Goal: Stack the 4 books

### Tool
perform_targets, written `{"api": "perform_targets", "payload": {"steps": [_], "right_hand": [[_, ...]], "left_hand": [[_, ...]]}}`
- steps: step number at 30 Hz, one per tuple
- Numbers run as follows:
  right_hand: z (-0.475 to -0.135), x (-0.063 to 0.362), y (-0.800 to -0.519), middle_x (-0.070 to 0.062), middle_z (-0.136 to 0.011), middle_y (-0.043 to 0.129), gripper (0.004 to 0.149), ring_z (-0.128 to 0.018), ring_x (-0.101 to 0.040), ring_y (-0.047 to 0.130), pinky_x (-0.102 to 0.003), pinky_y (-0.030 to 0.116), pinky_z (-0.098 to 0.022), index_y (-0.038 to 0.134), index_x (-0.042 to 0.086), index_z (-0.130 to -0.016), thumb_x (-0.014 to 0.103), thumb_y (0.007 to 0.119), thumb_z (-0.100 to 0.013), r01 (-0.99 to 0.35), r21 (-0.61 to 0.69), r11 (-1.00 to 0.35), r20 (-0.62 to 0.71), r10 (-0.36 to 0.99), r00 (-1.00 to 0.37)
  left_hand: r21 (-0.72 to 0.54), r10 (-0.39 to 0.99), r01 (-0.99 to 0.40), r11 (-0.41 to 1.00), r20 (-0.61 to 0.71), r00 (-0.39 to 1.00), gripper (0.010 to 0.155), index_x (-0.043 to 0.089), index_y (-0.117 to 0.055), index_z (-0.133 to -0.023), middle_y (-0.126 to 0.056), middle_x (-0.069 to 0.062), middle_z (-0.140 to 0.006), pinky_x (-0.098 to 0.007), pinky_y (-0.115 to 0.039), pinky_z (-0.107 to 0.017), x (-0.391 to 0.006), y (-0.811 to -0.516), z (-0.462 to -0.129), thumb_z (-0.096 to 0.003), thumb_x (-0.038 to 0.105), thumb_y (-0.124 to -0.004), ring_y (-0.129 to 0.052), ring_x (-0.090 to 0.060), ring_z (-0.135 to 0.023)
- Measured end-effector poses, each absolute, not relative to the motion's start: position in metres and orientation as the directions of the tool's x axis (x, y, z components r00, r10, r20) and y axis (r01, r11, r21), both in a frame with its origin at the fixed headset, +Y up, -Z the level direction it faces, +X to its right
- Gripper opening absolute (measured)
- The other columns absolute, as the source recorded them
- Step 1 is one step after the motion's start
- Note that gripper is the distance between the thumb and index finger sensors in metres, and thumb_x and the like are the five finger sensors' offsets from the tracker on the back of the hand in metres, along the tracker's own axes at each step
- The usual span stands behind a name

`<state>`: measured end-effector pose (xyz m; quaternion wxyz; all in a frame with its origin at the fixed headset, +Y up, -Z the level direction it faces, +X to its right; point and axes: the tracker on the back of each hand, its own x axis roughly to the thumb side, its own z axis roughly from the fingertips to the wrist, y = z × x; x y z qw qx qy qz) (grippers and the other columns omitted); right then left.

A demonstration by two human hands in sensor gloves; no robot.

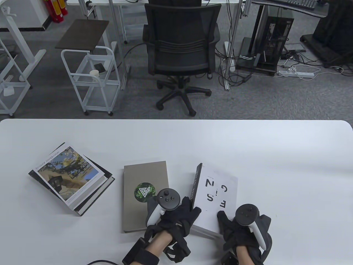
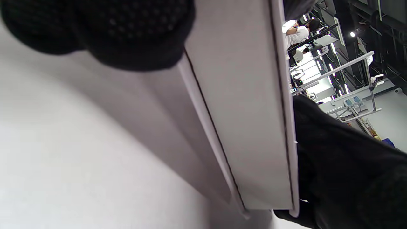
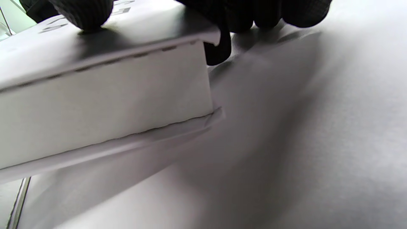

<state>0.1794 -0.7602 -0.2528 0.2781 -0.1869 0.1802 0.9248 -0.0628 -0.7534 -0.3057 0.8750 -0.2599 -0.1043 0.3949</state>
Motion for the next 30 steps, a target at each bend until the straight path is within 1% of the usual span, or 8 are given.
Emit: {"api": "perform_targets", "payload": {"steps": [6, 9, 12, 15, 19, 23, 26, 30], "right_hand": [[-0.252, 0.176, -0.755, -0.030, -0.113, 0.046, 0.079, -0.098, -0.056, 0.048, -0.060, 0.058, -0.070, 0.057, -0.001, -0.109, 0.063, 0.051, -0.063, -0.586, 0.197, -0.786, -0.407, 0.478, -0.779], [-0.253, 0.174, -0.753, -0.030, -0.113, 0.045, 0.079, -0.098, -0.055, 0.048, -0.060, 0.058, -0.070, 0.056, 0.000, -0.110, 0.063, 0.051, -0.063, -0.611, 0.195, -0.767, -0.383, 0.514, -0.767], [-0.254, 0.172, -0.755, -0.030, -0.114, 0.044, 0.079, -0.099, -0.055, 0.048, -0.060, 0.058, -0.070, 0.054, 0.000, -0.111, 0.062, 0.051, -0.063, -0.660, 0.209, -0.721, -0.359, 0.572, -0.738], [-0.254, 0.170, -0.757, -0.030, -0.114, 0.044, 0.078, -0.099, -0.055, 0.047, -0.060, 0.057, -0.071, 0.054, 0.001, -0.111, 0.062, 0.051, -0.063, -0.673, 0.227, -0.704, -0.341, 0.590, -0.732], [-0.254, 0.168, -0.756, -0.030, -0.114, 0.043, 0.078, -0.100, -0.056, 0.045, -0.063, 0.054, -0.072, 0.053, 0.001, -0.112, 0.061, 0.052, -0.063, -0.666, 0.228, -0.711, -0.322, 0.590, -0.740], [-0.255, 0.166, -0.755, -0.030, -0.114, 0.043, 0.077, -0.100, -0.056, 0.045, -0.063, 0.054, -0.072, 0.053, 0.001, -0.112, 0.061, 0.052, -0.063, -0.670, 0.234, -0.705, -0.303, 0.602, -0.739], [-0.255, 0.166, -0.755, -0.030, -0.114, 0.043, 0.077, -0.100, -0.056, 0.045, -0.063, 0.054, -0.072, 0.053, 0.001, -0.112, 0.061, 0.052, -0.063, -0.667, 0.237, -0.706, -0.296, 0.601, -0.742], [-0.254, 0.165, -0.755, -0.030, -0.114, 0.043, 0.076, -0.099, -0.056, 0.045, -0.063, 0.055, -0.071, 0.054, 0.001, -0.111, 0.060, 0.052, -0.063, -0.662, 0.241, -0.709, -0.291, 0.598, -0.747]], "left_hand": [[-0.533, 0.707, -0.594, 0.602, 0.011, 0.707, 0.076, 0.002, -0.034, -0.106, -0.073, -0.023, -0.084, -0.048, -0.085, -0.032, -0.077, -0.736, -0.310, -0.0528, 0.049, -0.062, -0.096, -0.017, -0.024], [-0.516, 0.674, -0.567, 0.642, 0.029, 0.738, 0.075, 0.002, -0.034, -0.106, -0.072, -0.023, -0.085, -0.049, -0.085, -0.032, -0.091, -0.724, -0.310, -0.0528, 0.048, -0.061, -0.096, -0.018, -0.024], [-0.504, 0.671, -0.570, 0.649, 0.027, 0.741, 0.075, 0.002, -0.034, -0.106, -0.072, -0.023, -0.085, -0.049, -0.085, -0.032, -0.108, -0.713, -0.311, -0.0526, 0.048, -0.061, -0.096, -0.017, -0.024], [-0.489, 0.703, -0.619, 0.615, -0.014, 0.711, 0.074, 0.003, -0.035, -0.106, -0.072, -0.024, -0.085, -0.049, -0.085, -0.032, -0.134, -0.701, -0.314, -0.0527, 0.047, -0.061, -0.095, -0.018, -0.024], [-0.415, 0.726, -0.673, 0.612, -0.043, 0.687, 0.074, 0.003, -0.036, -0.106, -0.072, -0.024, -0.085, -0.049, -0.085, -0.032, -0.169, -0.687, -0.316, -0.0525, 0.047, -0.061, -0.096, -0.018, -0.024], [-0.362, 0.802, -0.778, 0.514, -0.117, 0.585, 0.073, 0.003, -0.036, -0.106, -0.071, -0.025, -0.086, -0.051, -0.084, -0.034, -0.213, -0.676, -0.317, -0.0526, 0.046, -0.061, -0.096, -0.020, -0.026], [-0.268, 0.839, -0.841, 0.470, -0.163, 0.520, 0.073, 0.003, -0.036, -0.106, -0.072, -0.025, -0.086, -0.051, -0.084, -0.033, -0.251, -0.669, -0.316, -0.0526, 0.046, -0.061, -0.096, -0.020, -0.025], [-0.150, 0.875, -0.893, 0.424, -0.187, 0.447, 0.073, 0.003, -0.036, -0.106, -0.071, -0.026, -0.086, -0.052, -0.083, -0.033, -0.295, -0.661, -0.309, -0.0525, 0.045, -0.061, -0.096, -0.021, -0.025]]}}
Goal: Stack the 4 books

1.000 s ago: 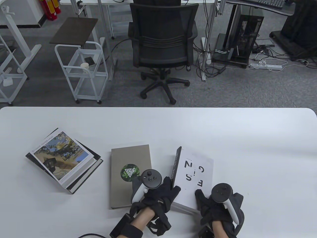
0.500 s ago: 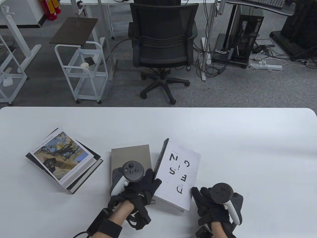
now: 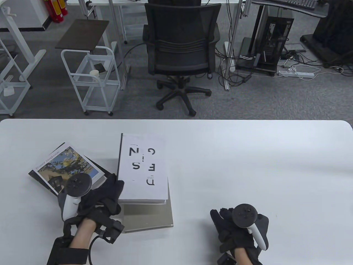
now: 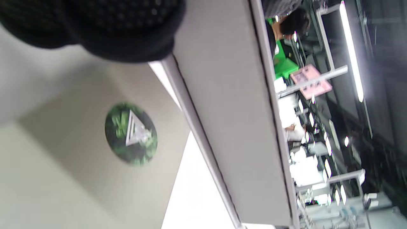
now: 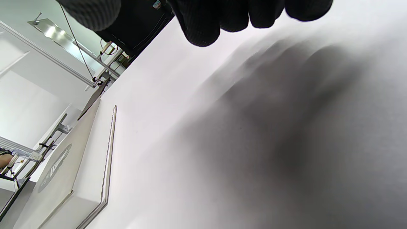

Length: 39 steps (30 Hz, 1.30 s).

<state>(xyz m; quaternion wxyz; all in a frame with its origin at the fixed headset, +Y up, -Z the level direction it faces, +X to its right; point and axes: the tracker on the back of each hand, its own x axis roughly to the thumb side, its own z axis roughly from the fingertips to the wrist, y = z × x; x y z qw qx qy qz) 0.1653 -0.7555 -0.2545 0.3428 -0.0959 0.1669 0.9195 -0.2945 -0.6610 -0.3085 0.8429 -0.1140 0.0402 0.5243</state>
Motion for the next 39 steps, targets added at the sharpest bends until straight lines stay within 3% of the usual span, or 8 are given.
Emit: {"api": "perform_targets", "payload": {"steps": [10, 17, 33, 39], "right_hand": [[-0.254, 0.163, -0.755, -0.030, -0.114, 0.044, 0.076, -0.099, -0.056, 0.046, -0.063, 0.055, -0.071, 0.055, 0.001, -0.111, 0.060, 0.053, -0.063, -0.637, 0.251, -0.729, -0.285, 0.573, -0.769], [-0.254, 0.162, -0.755, -0.030, -0.113, 0.044, 0.076, -0.099, -0.056, 0.047, -0.063, 0.056, -0.071, 0.055, 0.001, -0.111, 0.060, 0.053, -0.063, -0.637, 0.254, -0.728, -0.278, 0.576, -0.769], [-0.254, 0.161, -0.755, -0.030, -0.113, 0.046, 0.075, -0.098, -0.056, 0.048, -0.062, 0.057, -0.070, 0.057, 0.001, -0.110, 0.060, 0.053, -0.064, -0.634, 0.253, -0.731, -0.279, 0.572, -0.771], [-0.254, 0.162, -0.755, -0.030, -0.113, 0.046, 0.075, -0.098, -0.056, 0.049, -0.062, 0.057, -0.070, 0.057, 0.001, -0.110, 0.060, 0.054, -0.064, -0.632, 0.250, -0.734, -0.281, 0.570, -0.772]], "left_hand": [[0.108, 0.918, -0.941, 0.319, -0.280, 0.279, 0.072, 0.002, -0.033, -0.106, -0.067, -0.027, -0.088, -0.054, -0.082, -0.035, -0.388, -0.655, -0.282, -0.0529, 0.043, -0.060, -0.095, -0.024, -0.028], [0.236, 0.914, -0.932, 0.273, -0.365, 0.176, 0.073, 0.001, -0.027, -0.106, -0.061, -0.029, -0.090, -0.054, -0.081, -0.036, -0.426, -0.676, -0.267, -0.0534, 0.041, -0.059, -0.095, -0.024, -0.030], [0.299, 0.884, -0.917, 0.264, -0.455, 0.106, 0.072, -0.002, -0.023, -0.104, -0.057, -0.031, -0.092, -0.055, -0.083, -0.045, -0.441, -0.709, -0.267, -0.0537, 0.038, -0.055, -0.098, -0.026, -0.036], [0.293, 0.890, -0.917, 0.270, -0.440, 0.122, 0.069, 0.001, -0.024, -0.105, -0.046, -0.032, -0.097, -0.057, -0.076, -0.057, -0.438, -0.712, -0.269, -0.0538, 0.035, -0.056, -0.096, -0.031, -0.053]]}}
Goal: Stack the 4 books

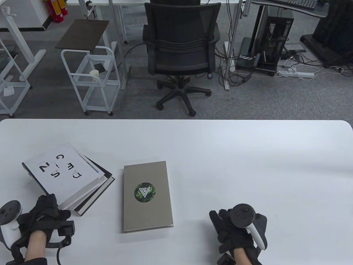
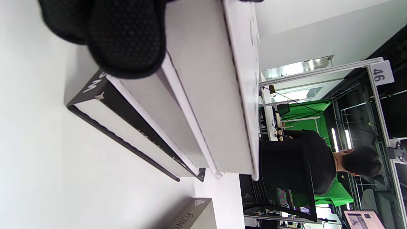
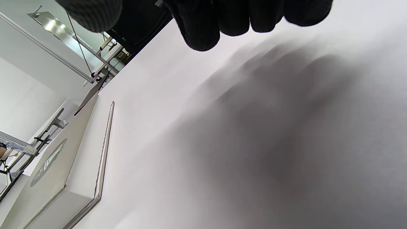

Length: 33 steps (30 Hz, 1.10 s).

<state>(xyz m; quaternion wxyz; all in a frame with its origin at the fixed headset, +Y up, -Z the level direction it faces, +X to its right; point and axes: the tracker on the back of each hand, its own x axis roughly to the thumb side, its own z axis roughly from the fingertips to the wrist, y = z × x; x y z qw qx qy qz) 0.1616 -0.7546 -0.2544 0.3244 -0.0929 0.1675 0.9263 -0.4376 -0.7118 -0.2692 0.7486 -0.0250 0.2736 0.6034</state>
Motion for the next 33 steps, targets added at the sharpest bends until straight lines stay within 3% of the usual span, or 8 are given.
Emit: {"api": "perform_targets", "payload": {"steps": [10, 17, 20, 24, 30, 33], "right_hand": [[-0.255, 0.161, -0.754, -0.031, -0.113, 0.047, 0.075, -0.098, -0.056, 0.049, -0.061, 0.058, -0.070, 0.058, 0.001, -0.110, 0.060, 0.054, -0.064, -0.628, 0.251, -0.737, -0.273, 0.569, -0.776], [-0.254, 0.160, -0.754, -0.030, -0.113, 0.047, 0.075, -0.098, -0.056, 0.049, -0.061, 0.058, -0.070, 0.058, 0.001, -0.110, 0.060, 0.054, -0.064, -0.616, 0.252, -0.746, -0.261, 0.561, -0.786], [-0.254, 0.159, -0.753, -0.030, -0.113, 0.047, 0.074, -0.098, -0.056, 0.049, -0.061, 0.058, -0.070, 0.058, 0.002, -0.110, 0.059, 0.054, -0.064, -0.611, 0.245, -0.753, -0.253, 0.559, -0.790], [-0.253, 0.150, -0.750, -0.029, -0.113, 0.047, 0.073, -0.098, -0.055, 0.049, -0.062, 0.058, -0.070, 0.058, 0.002, -0.110, 0.059, 0.055, -0.064, -0.578, 0.235, -0.781, -0.204, 0.542, -0.815], [-0.251, 0.122, -0.745, -0.027, -0.114, 0.047, 0.071, -0.100, -0.054, 0.048, -0.063, 0.056, -0.071, 0.056, 0.006, -0.111, 0.059, 0.055, -0.064, -0.463, 0.272, -0.844, -0.083, 0.459, -0.885], [-0.251, 0.100, -0.732, -0.028, -0.114, 0.047, 0.072, -0.100, -0.054, 0.049, -0.063, 0.057, -0.071, 0.053, 0.007, -0.113, 0.059, 0.056, -0.064, -0.394, 0.251, -0.884, 0.011, 0.410, -0.912]], "left_hand": [[0.241, 0.897, -0.931, 0.275, -0.411, 0.159, 0.075, 0.004, -0.020, -0.106, -0.033, -0.030, -0.103, -0.060, -0.070, -0.059, -0.425, -0.709, -0.265, -0.0540, 0.042, -0.057, -0.091, -0.034, -0.064], [0.212, 0.912, -0.921, 0.326, -0.326, 0.248, 0.080, 0.005, -0.014, -0.105, -0.017, -0.031, -0.103, -0.061, -0.067, -0.060, -0.413, -0.683, -0.251, -0.0538, 0.047, -0.058, -0.086, -0.034, -0.067], [0.173, 0.934, -0.938, 0.302, -0.249, 0.254, 0.080, 0.005, -0.017, -0.106, -0.020, -0.031, -0.104, -0.061, -0.068, -0.059, -0.400, -0.669, -0.246, -0.0536, 0.048, -0.059, -0.087, -0.034, -0.067], [0.011, 0.952, -0.962, 0.272, -0.146, 0.267, 0.078, 0.007, -0.025, -0.108, -0.042, -0.028, -0.105, -0.061, -0.071, -0.058, -0.368, -0.660, -0.245, -0.0535, 0.051, -0.058, -0.091, -0.036, -0.065], [-0.169, 0.940, -0.946, 0.277, -0.155, 0.303, 0.077, 0.008, -0.026, -0.109, -0.056, -0.025, -0.102, -0.061, -0.072, -0.057, -0.319, -0.695, -0.258, -0.0539, 0.053, -0.057, -0.093, -0.037, -0.065], [-0.165, 0.895, -0.909, 0.382, -0.181, 0.408, 0.077, 0.008, -0.027, -0.109, -0.047, -0.027, -0.105, -0.062, -0.070, -0.058, -0.303, -0.715, -0.264, -0.0536, 0.053, -0.057, -0.090, -0.039, -0.068]]}}
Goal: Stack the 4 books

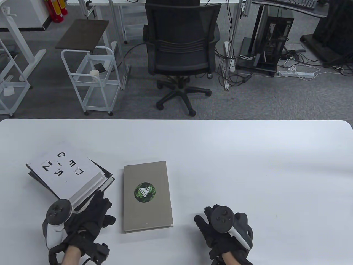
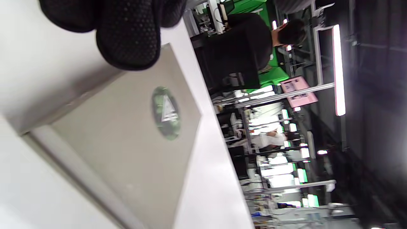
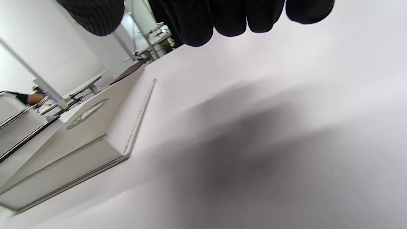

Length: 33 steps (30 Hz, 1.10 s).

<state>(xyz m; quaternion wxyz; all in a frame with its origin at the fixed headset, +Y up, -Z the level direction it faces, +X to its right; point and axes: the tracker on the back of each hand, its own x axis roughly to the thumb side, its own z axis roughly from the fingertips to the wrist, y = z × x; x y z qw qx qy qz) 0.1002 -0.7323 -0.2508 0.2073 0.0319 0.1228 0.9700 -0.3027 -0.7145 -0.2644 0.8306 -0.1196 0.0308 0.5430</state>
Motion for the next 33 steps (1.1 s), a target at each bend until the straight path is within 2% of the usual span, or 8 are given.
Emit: {"api": "perform_targets", "payload": {"steps": [4, 7, 10, 13, 15, 18, 25, 33], "right_hand": [[-0.253, 0.064, -0.723, -0.020, -0.116, 0.052, 0.062, -0.103, -0.051, 0.048, -0.065, 0.053, -0.073, 0.059, 0.020, -0.112, 0.059, 0.056, -0.064, -0.364, 0.178, -0.914, 0.151, 0.391, -0.908], [-0.258, 0.034, -0.727, -0.015, -0.119, 0.048, 0.063, -0.109, -0.045, 0.037, -0.068, 0.044, -0.077, 0.055, 0.023, -0.114, 0.060, 0.055, -0.063, -0.314, 0.175, -0.933, 0.234, 0.349, -0.907], [-0.265, 0.006, -0.739, -0.009, -0.124, 0.032, 0.072, -0.113, -0.033, 0.014, -0.069, 0.028, -0.082, 0.038, 0.024, -0.119, 0.065, 0.054, -0.061, -0.208, 0.230, -0.951, 0.308, 0.274, -0.911], [-0.267, -0.014, -0.755, -0.007, -0.124, 0.017, 0.077, -0.110, -0.028, 0.001, -0.067, 0.016, -0.083, 0.020, 0.027, -0.120, 0.067, 0.052, -0.061, -0.152, 0.317, -0.936, 0.320, 0.257, -0.912], [-0.264, -0.021, -0.764, -0.006, -0.123, 0.013, 0.078, -0.109, -0.027, -0.001, -0.066, 0.013, -0.082, 0.016, 0.027, -0.119, 0.067, 0.051, -0.061, -0.082, 0.330, -0.941, 0.351, 0.203, -0.914], [-0.261, -0.021, -0.770, -0.006, -0.123, 0.014, 0.078, -0.109, -0.027, 0.001, -0.066, 0.014, -0.082, 0.016, 0.027, -0.119, 0.067, 0.050, -0.061, -0.013, 0.311, -0.950, 0.391, 0.140, -0.909], [-0.260, -0.014, -0.774, -0.006, -0.123, 0.019, 0.075, -0.110, -0.030, 0.009, -0.068, 0.023, -0.081, 0.022, 0.027, -0.118, 0.066, 0.052, -0.061, -0.037, 0.340, -0.940, 0.392, 0.177, -0.903], [-0.259, -0.010, -0.757, -0.010, -0.119, 0.047, 0.065, -0.108, -0.042, 0.043, -0.069, 0.045, -0.076, 0.050, 0.024, -0.114, 0.061, 0.059, -0.061, -0.065, 0.277, -0.959, 0.391, 0.175, -0.904]], "left_hand": [[-0.087, 0.753, -0.764, 0.639, -0.136, 0.644, 0.077, 0.009, -0.031, -0.109, -0.045, -0.026, -0.105, -0.060, -0.072, -0.056, -0.291, -0.728, -0.270, -0.0527, 0.053, -0.058, -0.091, -0.037, -0.067], [-0.148, 0.736, -0.749, 0.646, -0.137, 0.663, 0.076, 0.009, -0.031, -0.109, -0.044, -0.026, -0.105, -0.061, -0.068, -0.060, -0.284, -0.735, -0.271, -0.0527, 0.053, -0.058, -0.083, -0.039, -0.079], [-0.192, 0.712, -0.723, 0.663, -0.136, 0.689, 0.077, 0.010, -0.030, -0.109, -0.041, -0.025, -0.106, -0.062, -0.065, -0.063, -0.280, -0.743, -0.269, -0.0526, 0.053, -0.059, -0.074, -0.042, -0.088], [-0.197, 0.710, -0.724, 0.661, -0.147, 0.688, 0.077, 0.010, -0.030, -0.109, -0.040, -0.025, -0.106, -0.062, -0.064, -0.063, -0.281, -0.748, -0.270, -0.0525, 0.053, -0.059, -0.073, -0.042, -0.089], [-0.202, 0.715, -0.729, 0.654, -0.152, 0.683, 0.077, 0.010, -0.030, -0.109, -0.039, -0.025, -0.107, -0.062, -0.064, -0.063, -0.282, -0.750, -0.271, -0.0525, 0.053, -0.059, -0.073, -0.042, -0.090], [-0.218, 0.714, -0.730, 0.647, -0.163, 0.681, 0.077, 0.009, -0.030, -0.109, -0.040, -0.026, -0.106, -0.062, -0.065, -0.062, -0.283, -0.752, -0.272, -0.0523, 0.053, -0.059, -0.073, -0.042, -0.089], [-0.227, 0.714, -0.731, 0.643, -0.167, 0.680, 0.077, 0.009, -0.031, -0.109, -0.040, -0.026, -0.106, -0.062, -0.066, -0.062, -0.284, -0.754, -0.271, -0.0523, 0.053, -0.059, -0.075, -0.042, -0.088], [-0.270, 0.704, -0.719, 0.640, -0.169, 0.690, 0.077, 0.009, -0.032, -0.109, -0.041, -0.026, -0.106, -0.062, -0.066, -0.061, -0.279, -0.758, -0.270, -0.0523, 0.053, -0.059, -0.077, -0.042, -0.087]]}}
